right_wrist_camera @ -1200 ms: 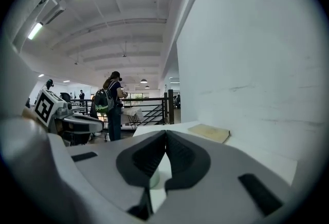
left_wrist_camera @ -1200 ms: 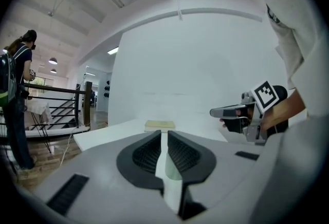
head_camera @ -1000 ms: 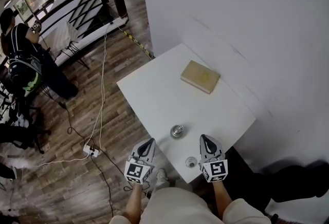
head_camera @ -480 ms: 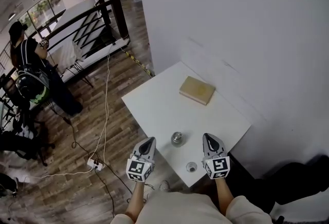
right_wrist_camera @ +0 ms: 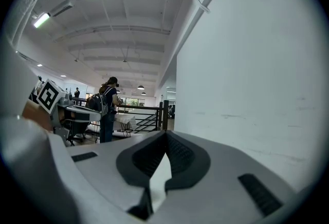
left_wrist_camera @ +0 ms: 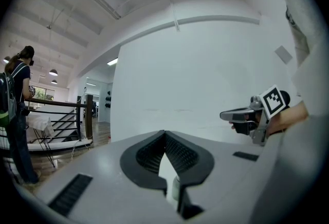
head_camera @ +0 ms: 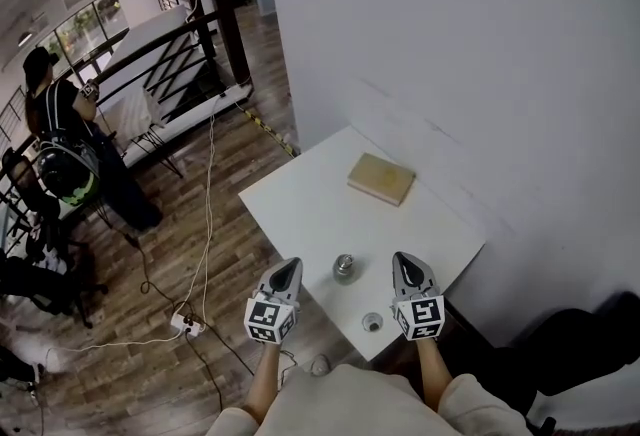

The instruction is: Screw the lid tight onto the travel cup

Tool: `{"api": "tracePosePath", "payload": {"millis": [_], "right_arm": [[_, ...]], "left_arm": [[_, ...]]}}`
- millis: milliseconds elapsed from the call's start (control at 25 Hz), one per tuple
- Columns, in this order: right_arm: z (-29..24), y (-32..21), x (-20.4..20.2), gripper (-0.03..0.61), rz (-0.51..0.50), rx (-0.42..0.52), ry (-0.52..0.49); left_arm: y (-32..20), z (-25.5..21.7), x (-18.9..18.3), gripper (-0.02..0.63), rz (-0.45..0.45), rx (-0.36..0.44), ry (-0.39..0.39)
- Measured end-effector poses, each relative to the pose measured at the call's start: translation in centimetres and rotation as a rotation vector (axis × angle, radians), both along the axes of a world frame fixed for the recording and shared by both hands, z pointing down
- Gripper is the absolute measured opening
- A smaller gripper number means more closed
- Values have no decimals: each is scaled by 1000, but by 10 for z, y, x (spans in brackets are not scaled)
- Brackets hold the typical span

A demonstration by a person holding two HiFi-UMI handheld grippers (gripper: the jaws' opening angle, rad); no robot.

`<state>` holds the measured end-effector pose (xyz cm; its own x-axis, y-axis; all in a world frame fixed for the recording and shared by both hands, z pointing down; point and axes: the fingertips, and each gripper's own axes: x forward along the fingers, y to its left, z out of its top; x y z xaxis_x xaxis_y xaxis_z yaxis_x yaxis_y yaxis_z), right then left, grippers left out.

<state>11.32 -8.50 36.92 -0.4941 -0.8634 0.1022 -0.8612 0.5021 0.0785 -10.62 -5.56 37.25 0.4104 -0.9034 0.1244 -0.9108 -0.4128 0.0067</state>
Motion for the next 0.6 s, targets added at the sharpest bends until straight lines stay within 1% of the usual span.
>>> {"api": "tracePosePath", "payload": {"millis": [600], "right_arm": [[8, -8, 0, -2, 4, -17, 18]], "left_arm": [[-6, 4, 0, 6, -10, -6, 2]]}}
